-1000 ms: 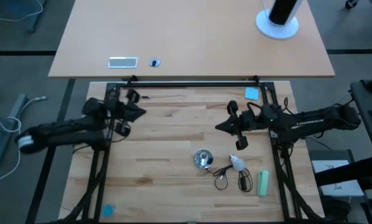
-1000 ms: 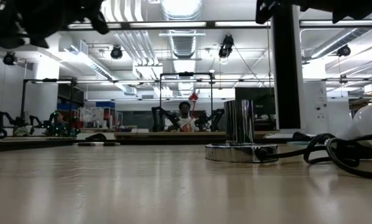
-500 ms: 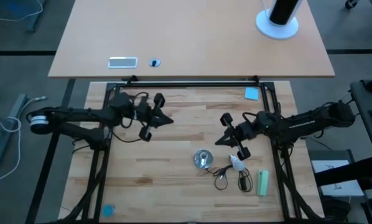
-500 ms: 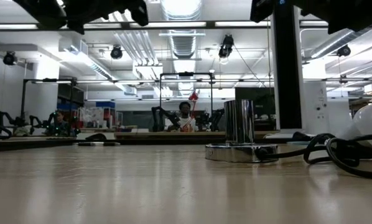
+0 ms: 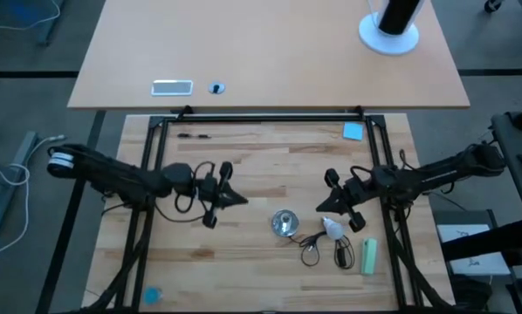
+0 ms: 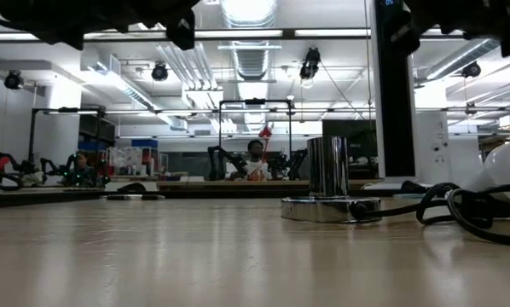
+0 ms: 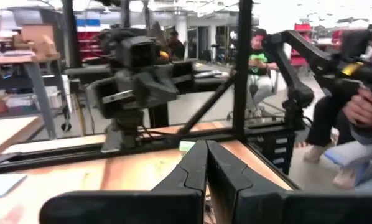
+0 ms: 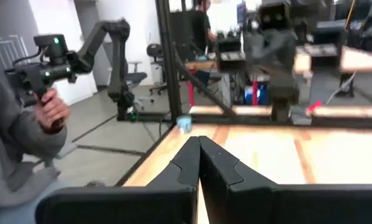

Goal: Screw lightbulb
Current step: Insert the lightbulb into the lamp

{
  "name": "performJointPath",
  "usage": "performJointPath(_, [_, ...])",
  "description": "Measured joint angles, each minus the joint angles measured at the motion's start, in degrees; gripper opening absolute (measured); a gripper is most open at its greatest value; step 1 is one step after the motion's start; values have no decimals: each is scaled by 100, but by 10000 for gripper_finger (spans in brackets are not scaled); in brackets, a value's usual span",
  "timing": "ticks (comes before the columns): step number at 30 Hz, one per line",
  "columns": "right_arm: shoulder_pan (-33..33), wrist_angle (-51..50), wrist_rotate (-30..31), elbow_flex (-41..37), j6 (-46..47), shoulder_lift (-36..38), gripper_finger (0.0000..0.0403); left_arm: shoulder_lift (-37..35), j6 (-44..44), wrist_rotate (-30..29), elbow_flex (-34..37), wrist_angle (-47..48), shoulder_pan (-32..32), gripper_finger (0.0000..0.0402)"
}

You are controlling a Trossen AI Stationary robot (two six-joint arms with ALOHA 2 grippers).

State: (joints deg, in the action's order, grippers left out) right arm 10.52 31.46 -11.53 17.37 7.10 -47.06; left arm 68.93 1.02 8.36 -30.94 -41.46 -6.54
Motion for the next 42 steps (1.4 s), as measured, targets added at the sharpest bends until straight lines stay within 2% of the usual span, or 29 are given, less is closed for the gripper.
performJointPath(7, [-56, 50, 273, -92, -55, 285, 0, 386, -190, -24, -348, -55, -318, 0])
performJointPath(12, [-52, 48, 269, 112, -75, 249, 0, 796, -1261, -30, -951, -66, -342, 0])
performJointPath(17, [-52, 39, 260, 331, 197, 101, 0, 1341, -935, -33, -1549, -7, -339, 0])
performJointPath(21, [-52, -247, 260, 534, 1167, -3, 0, 1846, -560, -36, -2088, 567, -339, 0])
performJointPath(26, [-43, -2217, 275, 1048, 1556, 89, 17, 2536, -198, -436, -2961, 1625, -318, 0])
performJointPath(29, [14, -3616, 499, 1427, 1665, 90, 30, 2891, 273, -469, -3441, 2304, -314, 0])
performJointPath(32, [115, -5122, 982, 1801, 1889, 84, 42, 3149, 654, -556, -3863, 2866, -315, 0])
performJointPath(35, [274, -6356, 1568, 2093, 2245, 84, 49, 3386, 844, -956, -4261, 3435, -315, 0])
performJointPath(38, [495, -7225, 2024, 2266, 2730, 84, 55, 3683, 902, -1093, -4557, 3763, -304, 0])
performJointPath(42, [805, -7871, 2017, 2273, 3412, 71, 72, 4006, 1038, -1102, -4854, 3746, -302, 0])
